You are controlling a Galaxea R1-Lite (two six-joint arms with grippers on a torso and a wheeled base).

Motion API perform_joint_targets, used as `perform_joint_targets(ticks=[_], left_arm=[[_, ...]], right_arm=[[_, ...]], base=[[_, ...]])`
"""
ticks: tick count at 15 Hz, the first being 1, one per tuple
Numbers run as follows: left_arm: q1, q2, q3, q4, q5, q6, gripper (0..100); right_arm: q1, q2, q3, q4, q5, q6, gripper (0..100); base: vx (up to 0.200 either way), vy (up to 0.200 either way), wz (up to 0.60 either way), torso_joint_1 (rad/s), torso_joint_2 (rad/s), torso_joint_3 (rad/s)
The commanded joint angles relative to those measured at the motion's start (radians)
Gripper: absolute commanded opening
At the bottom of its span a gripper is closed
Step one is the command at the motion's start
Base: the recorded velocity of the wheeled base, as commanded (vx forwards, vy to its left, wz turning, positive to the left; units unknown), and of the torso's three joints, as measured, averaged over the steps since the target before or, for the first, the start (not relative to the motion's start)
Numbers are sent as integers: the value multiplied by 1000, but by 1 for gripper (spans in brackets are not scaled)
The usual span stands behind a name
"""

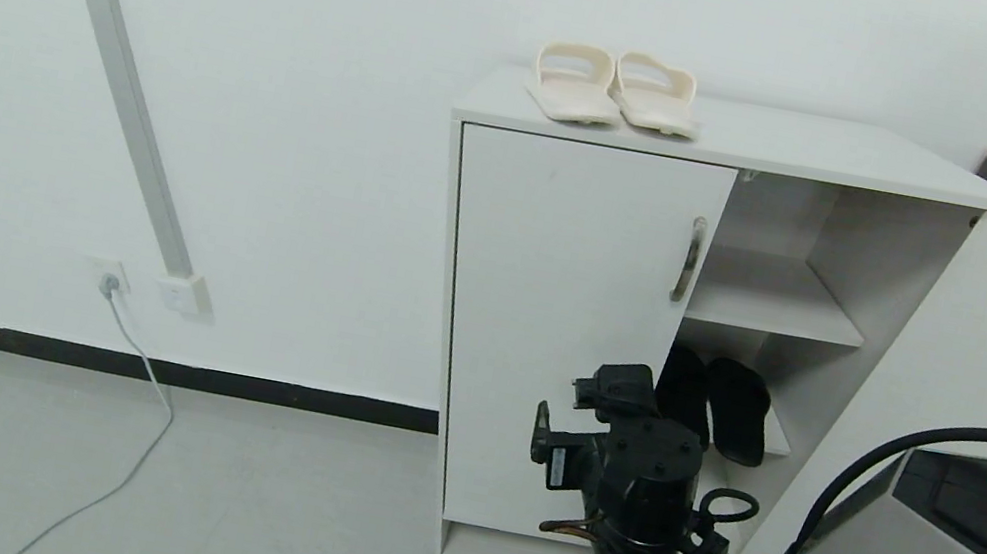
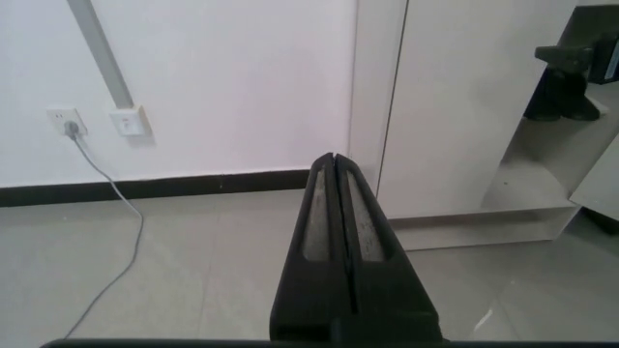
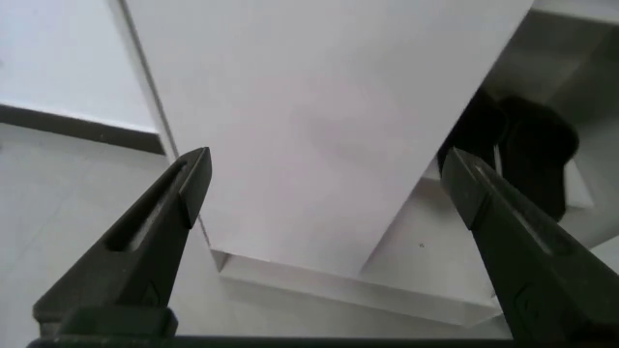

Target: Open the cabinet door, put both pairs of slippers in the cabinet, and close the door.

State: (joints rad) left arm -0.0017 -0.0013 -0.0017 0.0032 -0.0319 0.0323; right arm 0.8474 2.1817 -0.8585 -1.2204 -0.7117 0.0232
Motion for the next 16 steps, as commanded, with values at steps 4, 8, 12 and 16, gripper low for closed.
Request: perform_joint_targets(ticks=[4,8,12,16], left_arm=[[0,1,0,0,0,0,0],[0,1,0,0,0,0,0],[0,1,0,0,0,0,0],[0,1,2,0,0,0,0]], right_arm=[[2,1,-1,1,0,-2,100],[4,1,16,-5,0,-2,100],[4,0,18,-19,0,-20,100],[4,-2,12,-21,1,-34,100]], base=[[0,0,0,124,-467,-339],[0,0,0,158,-472,-317],[0,0,0,185,-494,-310],[0,0,0,209,-514,-310]])
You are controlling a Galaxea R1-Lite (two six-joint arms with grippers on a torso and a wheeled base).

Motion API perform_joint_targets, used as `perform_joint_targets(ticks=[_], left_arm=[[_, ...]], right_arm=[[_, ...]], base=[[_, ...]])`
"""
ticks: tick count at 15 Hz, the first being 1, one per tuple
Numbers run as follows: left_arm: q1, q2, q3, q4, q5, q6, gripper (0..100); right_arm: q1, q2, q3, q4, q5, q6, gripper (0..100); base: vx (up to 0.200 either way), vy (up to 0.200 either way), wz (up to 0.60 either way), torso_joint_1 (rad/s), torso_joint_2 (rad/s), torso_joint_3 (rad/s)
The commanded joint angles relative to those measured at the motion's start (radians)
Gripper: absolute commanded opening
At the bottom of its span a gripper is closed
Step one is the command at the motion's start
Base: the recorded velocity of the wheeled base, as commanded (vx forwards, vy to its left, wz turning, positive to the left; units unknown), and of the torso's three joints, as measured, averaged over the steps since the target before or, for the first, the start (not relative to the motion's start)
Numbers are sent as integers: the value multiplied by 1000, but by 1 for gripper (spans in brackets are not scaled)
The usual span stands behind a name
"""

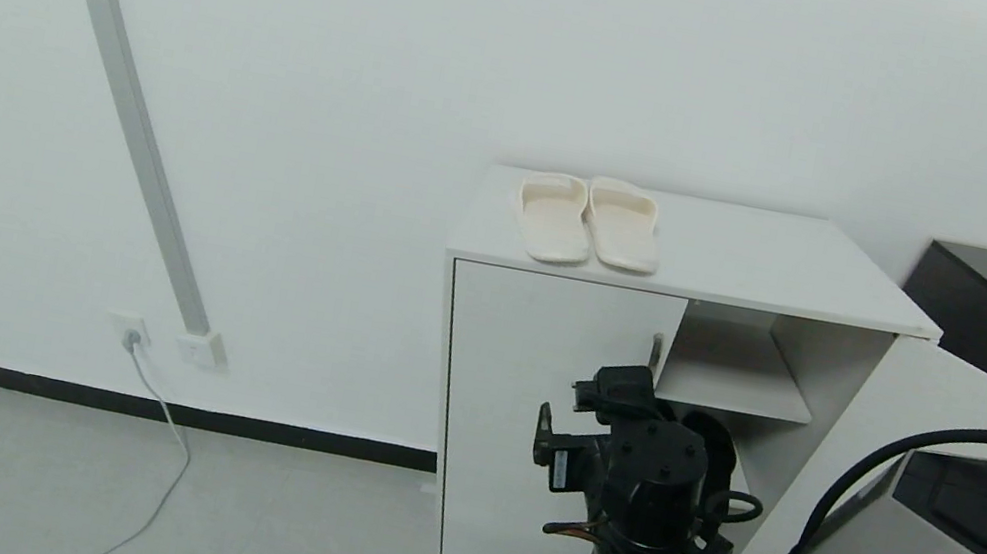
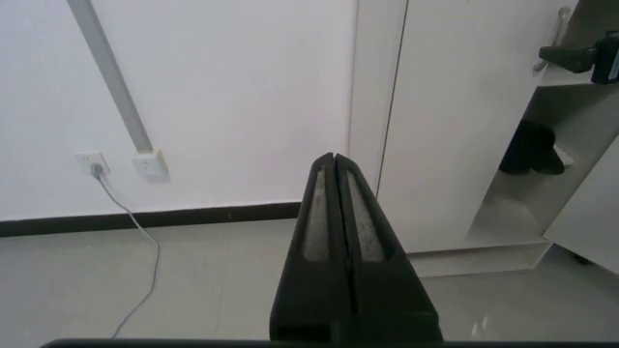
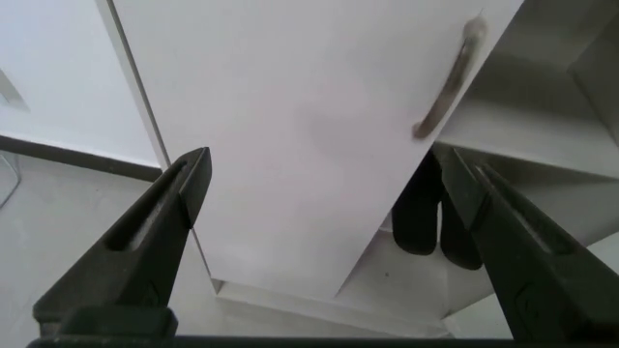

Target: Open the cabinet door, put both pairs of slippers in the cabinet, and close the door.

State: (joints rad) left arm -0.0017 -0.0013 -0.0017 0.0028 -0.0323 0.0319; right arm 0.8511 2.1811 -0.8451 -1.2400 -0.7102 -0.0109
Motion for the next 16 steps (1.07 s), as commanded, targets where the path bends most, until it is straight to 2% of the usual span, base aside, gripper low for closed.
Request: perform_joint_targets(ticks=[1,7,10,13,14,16], left_arm=[[0,1,0,0,0,0,0],[0,1,0,0,0,0,0],[0,1,0,0,2,-1,0],[0,1,0,0,3,-1,0],[0,1,0,0,3,-1,0],[0,1,0,0,3,-1,0]], right_arm=[[0,-1,-2,-1,0,-1,100],[-4,-3,1,-1,8,-1,100],[-17,-3,-5,2,57,-8,100],[-38,-7,-97,30,60,-58,100],[-41,-17,-137,56,60,-57,100],[-53,-44,-218,211,60,-4,100]], base=[[0,0,0,217,-520,-305],[0,0,0,252,-562,-324],[0,0,0,259,-582,-323],[0,0,0,198,-427,-238],[0,0,0,178,-388,-207],[0,0,0,178,-376,-202]])
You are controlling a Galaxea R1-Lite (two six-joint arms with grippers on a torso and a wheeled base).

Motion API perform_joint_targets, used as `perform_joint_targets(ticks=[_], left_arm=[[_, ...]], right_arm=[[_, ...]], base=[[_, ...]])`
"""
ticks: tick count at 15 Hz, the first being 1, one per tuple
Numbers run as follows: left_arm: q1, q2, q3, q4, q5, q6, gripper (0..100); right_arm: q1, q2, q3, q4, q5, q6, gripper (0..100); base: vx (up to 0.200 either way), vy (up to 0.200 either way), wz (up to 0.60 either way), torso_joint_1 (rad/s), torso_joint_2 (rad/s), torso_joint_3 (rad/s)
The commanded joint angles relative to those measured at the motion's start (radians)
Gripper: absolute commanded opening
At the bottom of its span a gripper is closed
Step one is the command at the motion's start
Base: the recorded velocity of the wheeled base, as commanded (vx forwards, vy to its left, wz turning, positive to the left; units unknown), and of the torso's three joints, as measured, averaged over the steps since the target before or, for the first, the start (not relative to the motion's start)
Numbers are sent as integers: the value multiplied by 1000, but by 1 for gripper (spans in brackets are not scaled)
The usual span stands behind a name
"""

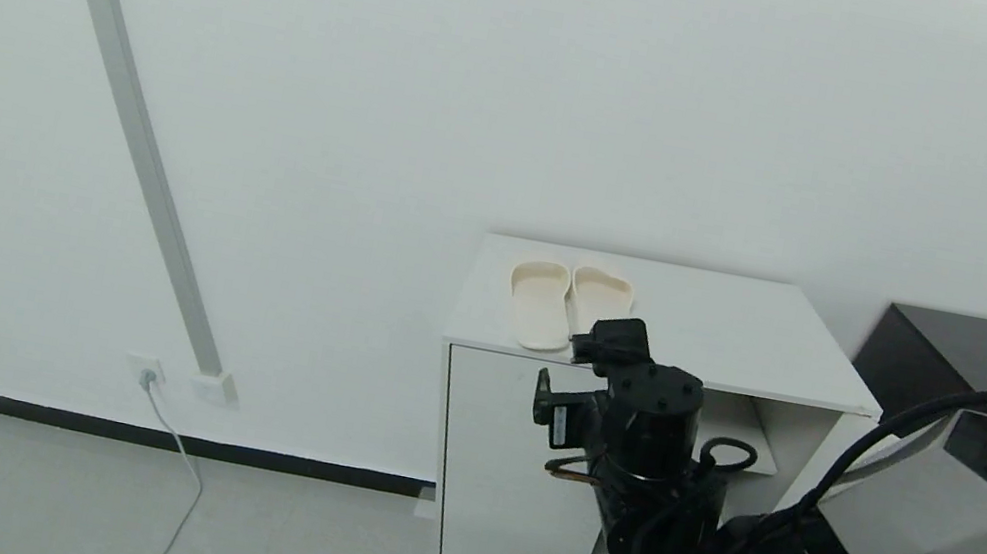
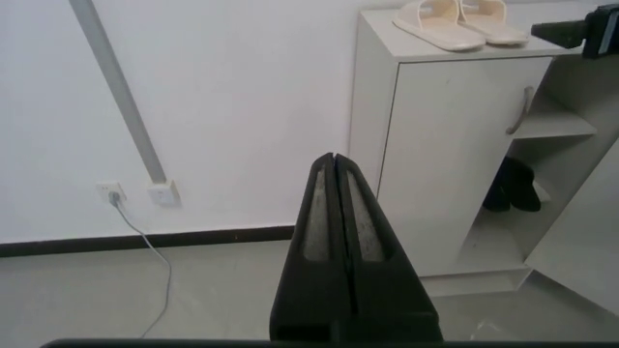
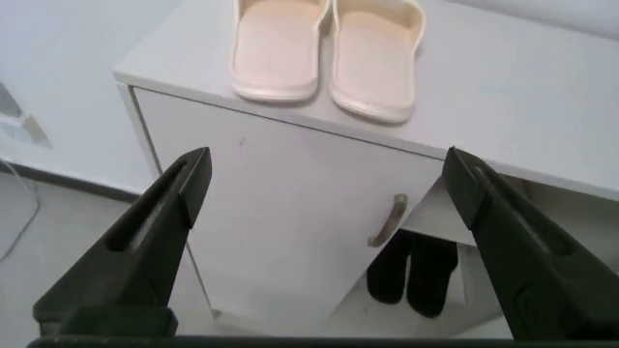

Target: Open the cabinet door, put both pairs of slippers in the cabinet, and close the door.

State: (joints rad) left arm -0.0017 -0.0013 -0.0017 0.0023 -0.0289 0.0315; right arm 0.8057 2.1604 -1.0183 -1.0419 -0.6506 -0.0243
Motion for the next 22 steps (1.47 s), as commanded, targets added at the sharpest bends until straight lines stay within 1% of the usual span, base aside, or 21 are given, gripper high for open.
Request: perform_joint_targets(ticks=[1,2,3,4,14,17,19,22], left_arm=[[0,1,0,1,0,1,0],[0,1,0,1,0,1,0],[0,1,0,1,0,1,0],[0,1,0,1,0,1,0],[0,1,0,1,0,-1,0],[0,1,0,1,0,-2,0],[0,1,0,1,1,-8,0],[0,1,0,1,1,-10,0]], right_arm=[[-7,-51,-134,212,0,115,100],[-7,-51,-134,212,0,115,100],[-5,-80,-213,453,3,247,100],[-7,-80,-217,467,14,259,100],[-7,-53,-203,450,36,264,100],[-7,-28,-178,407,60,259,100],[-7,6,-171,373,66,251,100],[-8,75,-171,283,80,211,100]], base=[[0,0,0,61,-139,-66],[0,0,0,41,-56,-32],[0,0,0,0,0,0],[0,0,0,0,0,0],[200,0,0,6,-1,5],[200,0,0,-1,2,1],[0,0,0,0,0,0],[0,0,0,0,0,0]])
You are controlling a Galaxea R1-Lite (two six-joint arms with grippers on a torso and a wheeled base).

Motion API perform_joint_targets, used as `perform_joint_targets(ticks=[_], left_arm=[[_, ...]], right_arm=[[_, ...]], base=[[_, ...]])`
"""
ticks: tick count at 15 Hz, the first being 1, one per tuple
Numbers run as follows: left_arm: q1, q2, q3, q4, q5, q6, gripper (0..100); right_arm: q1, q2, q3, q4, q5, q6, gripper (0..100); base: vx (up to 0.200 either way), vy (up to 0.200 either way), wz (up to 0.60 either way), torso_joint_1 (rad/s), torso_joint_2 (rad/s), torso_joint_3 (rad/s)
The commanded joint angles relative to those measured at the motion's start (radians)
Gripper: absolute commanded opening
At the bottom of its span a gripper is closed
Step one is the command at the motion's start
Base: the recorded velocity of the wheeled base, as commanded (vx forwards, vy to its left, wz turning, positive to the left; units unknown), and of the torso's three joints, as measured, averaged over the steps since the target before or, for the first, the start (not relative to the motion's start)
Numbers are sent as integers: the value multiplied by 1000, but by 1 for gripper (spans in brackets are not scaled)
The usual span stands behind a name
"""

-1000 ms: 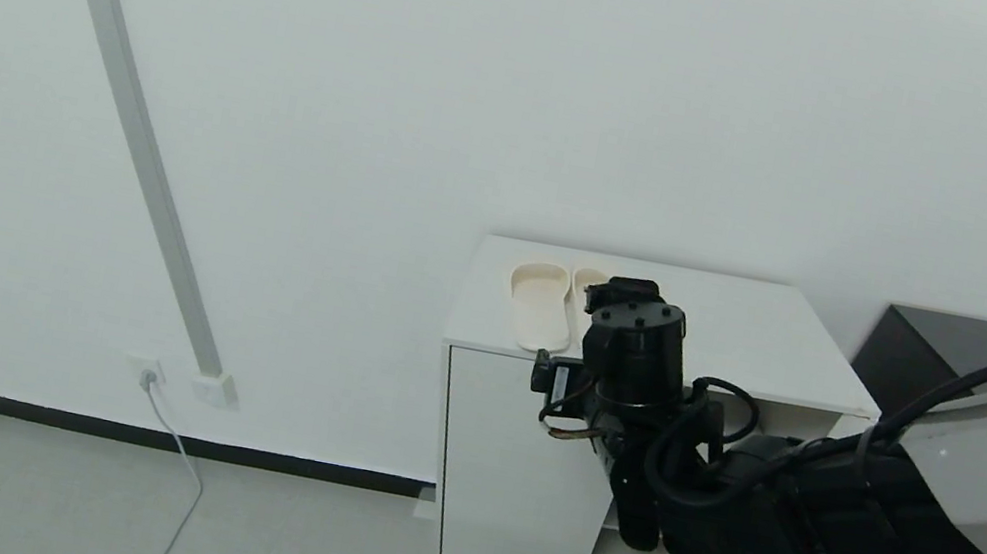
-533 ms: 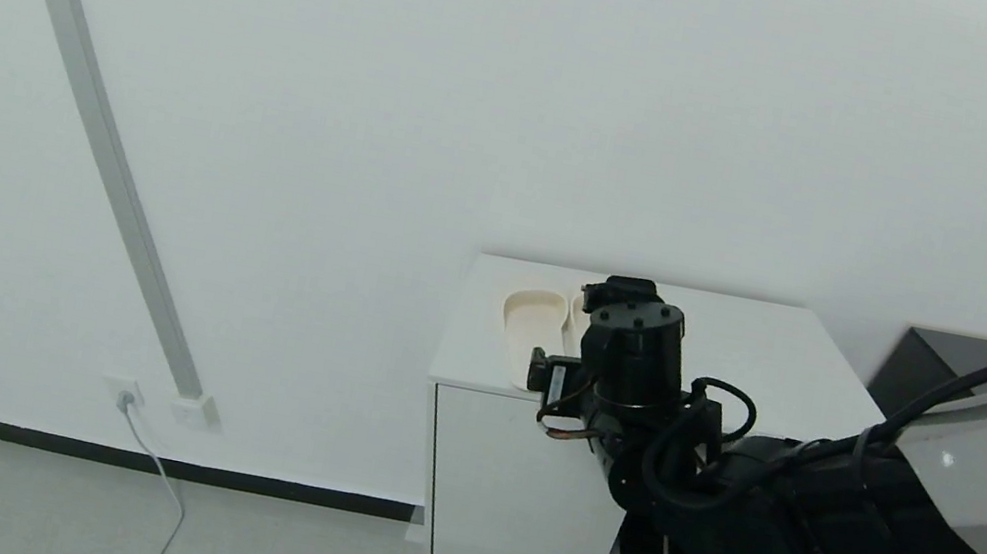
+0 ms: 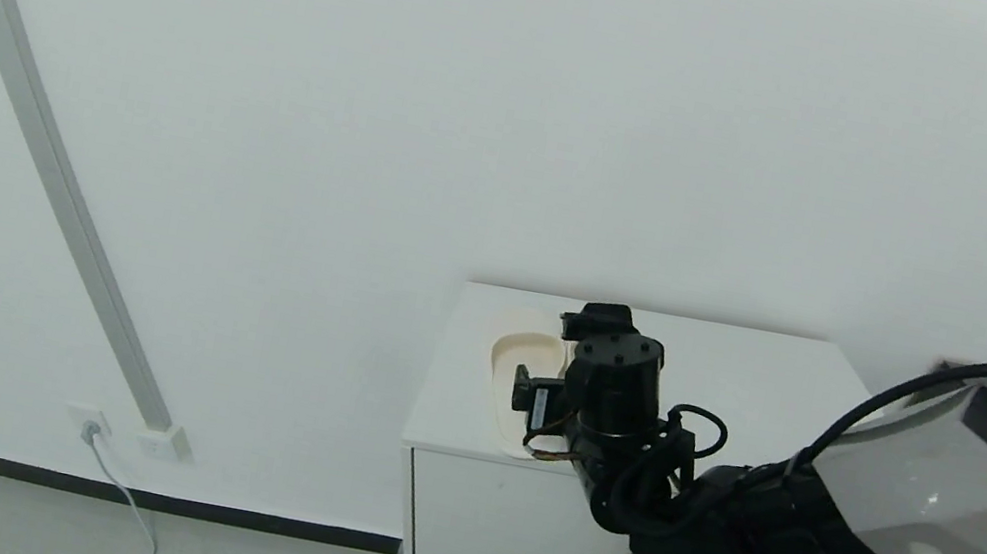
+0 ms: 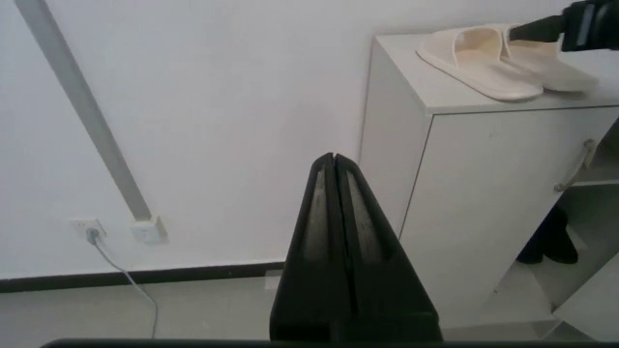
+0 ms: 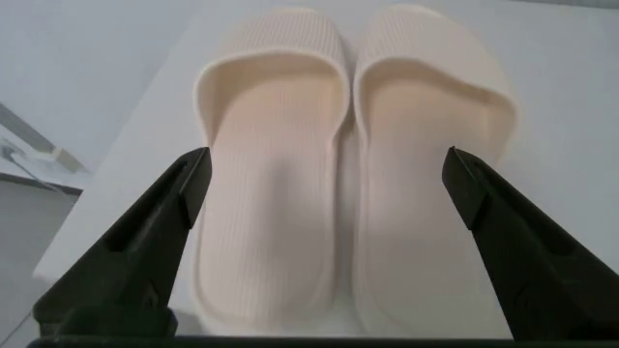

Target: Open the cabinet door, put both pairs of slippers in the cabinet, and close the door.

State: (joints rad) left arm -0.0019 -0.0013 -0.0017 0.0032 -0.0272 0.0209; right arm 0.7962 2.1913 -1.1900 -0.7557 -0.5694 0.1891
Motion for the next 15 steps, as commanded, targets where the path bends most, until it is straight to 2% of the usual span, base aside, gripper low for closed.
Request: perform_joint_targets(ticks=[1,8,11,12,15], left_arm=[[0,1,0,-2,0,1,0],[0,1,0,-2,0,-1,0],[0,1,0,-2,0,-1,0],[0,1,0,-2,1,-1,0],[0,1,0,-2,1,-4,0]], right_arm=[[-8,68,-5,-34,16,-17,100],[-60,177,-172,-28,42,-37,100],[-77,203,-227,7,43,-39,100],[-95,229,-298,42,54,-39,100],[-110,260,-379,92,55,-39,100]], base=[[0,0,0,0,0,0],[0,0,0,0,0,0],[0,0,0,0,0,0],[0,0,0,0,0,0],[0,0,0,0,0,0]])
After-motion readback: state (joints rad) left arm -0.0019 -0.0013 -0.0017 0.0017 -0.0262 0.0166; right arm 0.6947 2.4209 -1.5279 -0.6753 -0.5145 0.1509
